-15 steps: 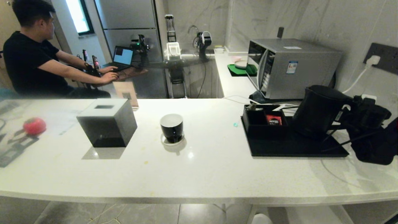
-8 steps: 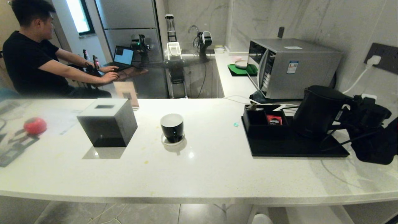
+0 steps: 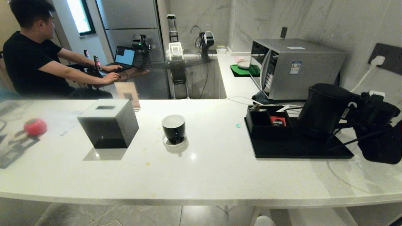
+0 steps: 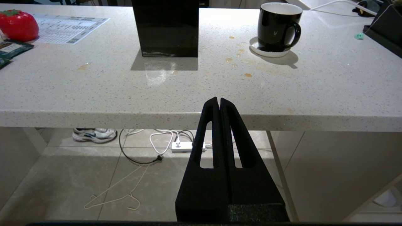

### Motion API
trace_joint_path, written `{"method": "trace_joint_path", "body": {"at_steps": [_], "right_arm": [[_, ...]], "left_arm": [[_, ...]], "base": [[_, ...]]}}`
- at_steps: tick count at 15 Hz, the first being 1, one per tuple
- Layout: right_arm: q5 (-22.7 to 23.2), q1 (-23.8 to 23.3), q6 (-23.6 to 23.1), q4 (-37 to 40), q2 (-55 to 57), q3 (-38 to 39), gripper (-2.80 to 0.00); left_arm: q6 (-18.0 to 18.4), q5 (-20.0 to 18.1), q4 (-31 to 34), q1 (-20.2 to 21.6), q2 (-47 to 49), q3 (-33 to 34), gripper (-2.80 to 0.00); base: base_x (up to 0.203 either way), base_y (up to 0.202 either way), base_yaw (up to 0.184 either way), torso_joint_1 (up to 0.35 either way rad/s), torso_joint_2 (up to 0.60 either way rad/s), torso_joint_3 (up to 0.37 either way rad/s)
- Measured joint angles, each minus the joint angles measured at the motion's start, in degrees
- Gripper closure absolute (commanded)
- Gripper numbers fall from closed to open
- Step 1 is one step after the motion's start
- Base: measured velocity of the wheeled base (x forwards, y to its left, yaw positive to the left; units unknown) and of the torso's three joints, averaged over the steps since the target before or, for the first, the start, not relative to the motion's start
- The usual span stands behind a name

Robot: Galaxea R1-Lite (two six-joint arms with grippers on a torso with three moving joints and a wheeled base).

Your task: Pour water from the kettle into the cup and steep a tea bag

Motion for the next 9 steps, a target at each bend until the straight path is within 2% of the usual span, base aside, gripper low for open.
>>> {"method": "trace_joint_path", "body": {"at_steps": [9], "right_arm": [[0.32, 0.24, 0.45, -0.1, -6.33, 6.47, 0.0]], "left_arm": [[0.0, -0.02, 0.0, 0.0, 0.0, 0.0, 0.0]], "base": [[0.0, 0.0, 0.0, 0.0, 0.0, 0.0]]}}
